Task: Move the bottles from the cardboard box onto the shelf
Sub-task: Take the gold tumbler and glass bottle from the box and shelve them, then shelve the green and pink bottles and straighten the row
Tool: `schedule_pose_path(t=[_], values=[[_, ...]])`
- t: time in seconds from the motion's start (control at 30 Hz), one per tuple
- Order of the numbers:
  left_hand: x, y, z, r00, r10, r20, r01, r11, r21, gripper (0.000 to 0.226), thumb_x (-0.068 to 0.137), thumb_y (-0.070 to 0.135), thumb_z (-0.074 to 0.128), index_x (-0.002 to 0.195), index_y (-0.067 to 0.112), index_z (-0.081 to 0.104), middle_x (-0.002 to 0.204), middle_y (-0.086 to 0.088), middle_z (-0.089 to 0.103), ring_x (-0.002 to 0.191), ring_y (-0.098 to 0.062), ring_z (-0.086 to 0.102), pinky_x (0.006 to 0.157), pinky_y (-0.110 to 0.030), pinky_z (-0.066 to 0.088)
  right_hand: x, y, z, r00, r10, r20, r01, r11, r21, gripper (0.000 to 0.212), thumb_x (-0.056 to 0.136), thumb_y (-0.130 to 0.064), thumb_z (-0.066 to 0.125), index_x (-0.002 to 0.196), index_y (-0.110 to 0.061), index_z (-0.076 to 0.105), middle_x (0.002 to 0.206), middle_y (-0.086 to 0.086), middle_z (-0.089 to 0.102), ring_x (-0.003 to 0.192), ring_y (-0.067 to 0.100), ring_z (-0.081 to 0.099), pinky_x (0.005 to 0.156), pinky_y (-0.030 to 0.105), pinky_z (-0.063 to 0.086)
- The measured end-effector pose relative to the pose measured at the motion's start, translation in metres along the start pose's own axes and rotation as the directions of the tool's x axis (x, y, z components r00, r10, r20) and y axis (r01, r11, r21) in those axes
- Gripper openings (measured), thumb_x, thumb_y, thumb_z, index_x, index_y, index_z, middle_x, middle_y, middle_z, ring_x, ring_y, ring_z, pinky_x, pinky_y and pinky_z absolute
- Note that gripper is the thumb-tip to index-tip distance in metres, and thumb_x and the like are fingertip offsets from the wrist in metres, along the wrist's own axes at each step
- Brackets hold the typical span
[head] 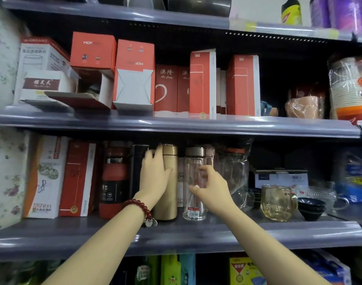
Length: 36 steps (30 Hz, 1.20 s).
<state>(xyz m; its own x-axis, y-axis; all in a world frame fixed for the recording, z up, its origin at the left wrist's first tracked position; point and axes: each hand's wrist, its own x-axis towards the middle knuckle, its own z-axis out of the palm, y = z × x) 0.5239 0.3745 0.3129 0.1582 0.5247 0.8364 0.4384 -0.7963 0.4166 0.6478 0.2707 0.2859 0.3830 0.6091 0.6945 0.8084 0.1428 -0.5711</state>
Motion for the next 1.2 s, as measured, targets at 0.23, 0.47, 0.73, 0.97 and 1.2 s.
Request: schedule_pose_path(t=[0.23,0.47,0.73,0.97,1.2], values=[[-0.019,-0.012,-0.022,0.997,0.047,0.061,-0.051,0.996,0.067,0.041,0.081,0.022,0.067,0.12,0.018,0.055,0.113,-0.006,0.051,0.105,-0.024,0.053,0.083,-0.028,0.04,-0.013,-0.02,0.005,0.998,-0.025,0.05,0.027,0.999,-0.044,0.04,0.08,-0.022,0.07,0.117,-0.016,0.058,0.109,0.001,0.061,0.091,0.013,0.056,0.076,0.027,0.046],[-0.059,-0.044,-0.078,0.989,0.056,0.133,-0.08,0.98,0.18,0.03,0.081,0.024,0.068,0.11,0.02,0.062,0.104,-0.002,0.053,0.094,-0.018,0.055,0.079,-0.024,0.041,-0.027,-0.057,0.051,0.973,-0.132,0.189,0.132,0.991,0.01,0.028,0.079,-0.027,0.073,0.104,-0.019,0.065,0.089,-0.005,0.064,0.081,0.009,0.06,0.063,0.007,0.041],[-0.151,-0.096,-0.194,0.943,-0.299,0.145,0.169,0.807,0.565,0.023,0.078,0.021,0.066,0.1,0.014,0.066,0.101,-0.009,0.065,0.095,-0.026,0.06,0.08,-0.031,0.047,-0.095,-0.127,0.156,0.77,-0.379,0.512,0.3,0.925,0.234,0.029,0.076,-0.022,0.073,0.103,-0.013,0.067,0.092,0.001,0.069,0.085,0.014,0.063,0.068,0.017,0.038],[-0.303,-0.11,-0.329,0.725,-0.687,-0.049,0.446,0.415,0.793,0.02,0.08,0.025,0.064,0.097,0.014,0.065,0.085,-0.001,0.056,0.093,-0.025,0.058,0.079,-0.035,0.051,-0.238,-0.207,0.24,0.371,-0.554,0.745,0.297,0.831,0.469,0.025,0.075,-0.019,0.074,0.098,-0.012,0.067,0.085,0.004,0.068,0.081,0.019,0.063,0.076,0.028,0.048],[-0.45,-0.101,-0.439,0.499,-0.807,-0.316,0.609,0.066,0.791,0.019,0.077,0.023,0.064,0.094,0.017,0.068,0.097,-0.01,0.068,0.094,-0.03,0.063,0.079,-0.037,0.053,-0.405,-0.281,0.283,0.057,-0.646,0.762,0.227,0.751,0.62,0.023,0.074,-0.017,0.074,0.095,-0.009,0.068,0.094,0.009,0.072,0.092,0.023,0.066,0.071,0.024,0.042]])
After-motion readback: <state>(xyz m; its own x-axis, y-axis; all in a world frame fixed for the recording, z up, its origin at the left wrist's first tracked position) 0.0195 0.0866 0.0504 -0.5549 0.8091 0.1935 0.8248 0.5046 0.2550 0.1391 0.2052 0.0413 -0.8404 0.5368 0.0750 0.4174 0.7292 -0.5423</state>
